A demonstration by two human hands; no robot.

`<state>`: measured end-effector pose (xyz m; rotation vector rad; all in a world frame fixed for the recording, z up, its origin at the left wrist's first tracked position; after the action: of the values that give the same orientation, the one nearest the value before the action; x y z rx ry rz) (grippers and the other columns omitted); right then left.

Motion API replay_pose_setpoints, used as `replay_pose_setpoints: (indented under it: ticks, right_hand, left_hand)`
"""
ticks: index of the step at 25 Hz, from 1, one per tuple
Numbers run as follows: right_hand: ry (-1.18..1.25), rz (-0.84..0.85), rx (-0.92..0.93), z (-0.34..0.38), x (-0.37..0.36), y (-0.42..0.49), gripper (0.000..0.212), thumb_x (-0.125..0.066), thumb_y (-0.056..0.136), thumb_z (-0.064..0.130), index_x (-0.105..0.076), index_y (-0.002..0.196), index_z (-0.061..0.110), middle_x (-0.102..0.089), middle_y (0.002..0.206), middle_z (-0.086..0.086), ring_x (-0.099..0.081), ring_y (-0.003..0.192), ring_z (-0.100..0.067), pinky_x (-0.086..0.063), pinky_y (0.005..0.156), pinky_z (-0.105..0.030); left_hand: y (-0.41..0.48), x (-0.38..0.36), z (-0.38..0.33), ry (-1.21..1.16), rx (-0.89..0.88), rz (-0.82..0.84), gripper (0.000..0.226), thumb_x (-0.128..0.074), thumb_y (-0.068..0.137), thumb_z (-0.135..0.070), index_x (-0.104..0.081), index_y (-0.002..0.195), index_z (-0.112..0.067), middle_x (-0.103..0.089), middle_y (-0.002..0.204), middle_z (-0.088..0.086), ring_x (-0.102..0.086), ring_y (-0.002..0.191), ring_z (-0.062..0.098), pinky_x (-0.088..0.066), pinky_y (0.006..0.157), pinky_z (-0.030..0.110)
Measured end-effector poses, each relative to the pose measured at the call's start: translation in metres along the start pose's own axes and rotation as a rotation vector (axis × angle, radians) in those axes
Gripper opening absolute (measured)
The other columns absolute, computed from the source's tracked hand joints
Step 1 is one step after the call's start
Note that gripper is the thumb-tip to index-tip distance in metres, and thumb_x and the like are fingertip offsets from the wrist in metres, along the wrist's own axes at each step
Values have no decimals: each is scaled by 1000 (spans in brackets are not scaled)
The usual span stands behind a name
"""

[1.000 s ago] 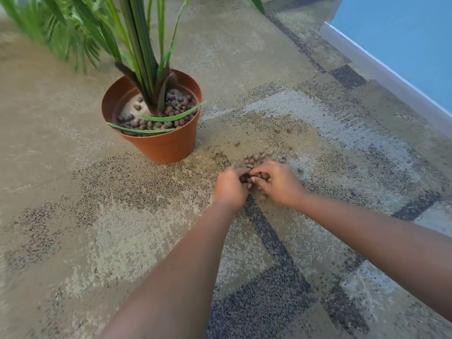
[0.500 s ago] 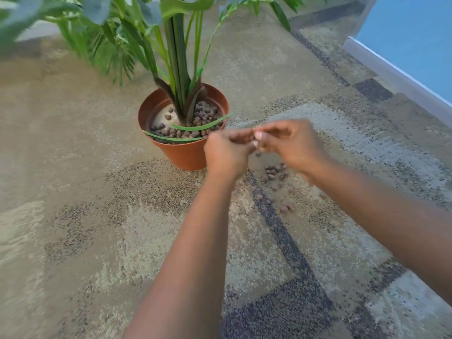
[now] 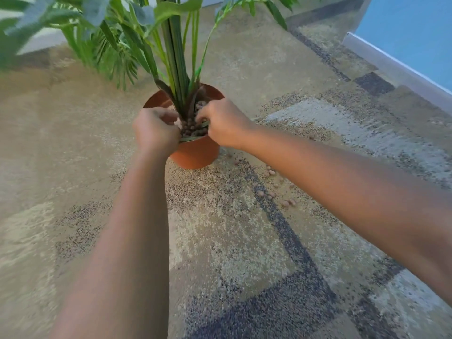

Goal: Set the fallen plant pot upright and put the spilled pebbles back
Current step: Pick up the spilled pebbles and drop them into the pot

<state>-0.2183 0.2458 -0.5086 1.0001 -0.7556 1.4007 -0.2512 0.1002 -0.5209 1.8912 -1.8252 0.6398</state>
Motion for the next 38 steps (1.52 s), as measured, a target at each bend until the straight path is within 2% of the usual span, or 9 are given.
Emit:
replay_pose_setpoints:
  ticks: [5,8,11,14,18,21,25,34,38]
  right_hand:
    - [-411,138,201,16,-11,-18,39,-25,95,39,-55,76,23,-52,66,6,-51,69,-18,-34,99,-46]
    - [-424,357,260,29,-39,-11,57,-16,94,50,-60,118,22,-61,108,-7,-56,99,-23,-37,99,-47]
    - [-328,501,274,45,-61,-6,59,-18,96,52,-35,146,26,-35,154,-8,-38,136,-29,-33,109,-50]
    - [-217,304,267,43,-46,-12,46,-37,99,41,-43,142,24,-42,150,-3,-43,134,-23,-37,110,-46]
    - [80,-244,152,-26,18,-54,24,-53,93,16,-68,112,10,-71,111,-6,-65,103,-18,-53,92,-36]
    - [19,-356,-195,-127,30,-107,27,-58,91,11,-64,117,11,-68,114,-8,-60,109,-23,-50,96,-44]
    - [-141,21,-675,-241,-4,-186,47,-48,98,35,-42,139,14,-48,142,-13,-38,134,-34,-30,112,-52]
    - [-174,269,-366,-189,-63,-165,58,-34,100,49,-20,152,26,-20,159,0,-15,146,-30,-18,115,-54]
    - [-281,326,-182,-156,-81,-145,47,-43,100,36,-36,146,29,-28,157,-1,-20,144,-31,-28,113,-55]
  left_hand:
    - [-11,17,17,-170,111,-106,20,-69,85,-3,-74,82,-22,-73,83,-2,-72,72,12,-61,69,31]
    - [-15,20,25,-307,143,-158,21,-73,82,-5,-71,74,-25,-73,82,1,-73,72,12,-61,68,28]
    - [-15,32,36,-429,173,-297,12,-74,79,-14,-72,79,-25,-74,84,0,-73,73,10,-61,69,31]
    - [-25,37,33,-480,115,-405,7,-70,79,-24,-68,77,-31,-73,83,-2,-72,75,15,-61,71,40]
    - [-74,3,8,-399,-53,-388,4,-61,90,-24,-63,89,-27,-68,81,-2,-65,69,14,-58,62,33]
    - [-119,-58,7,-230,-146,-149,13,-57,95,-22,-63,104,-16,-66,87,-2,-57,70,5,-50,62,22]
    - [-163,-154,52,200,-130,403,48,-64,89,-40,-52,132,-23,-56,127,-2,-52,120,18,-45,103,36]
    - [-164,-201,36,369,-238,539,74,-71,85,-26,-33,148,-21,-40,150,7,-35,140,27,-28,116,43]
    - [-169,-203,16,365,-418,548,49,-67,88,-7,-56,134,-16,-57,124,6,-52,117,25,-44,106,37]
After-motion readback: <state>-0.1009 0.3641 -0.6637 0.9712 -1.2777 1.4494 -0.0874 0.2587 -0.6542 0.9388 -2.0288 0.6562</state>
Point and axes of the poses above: each hand's wrist, its own y-axis towards the middle knuckle, its own x-axis out of the back of the hand, z = x × y, the point moved 10 cm from there along y, towards the middle knuckle
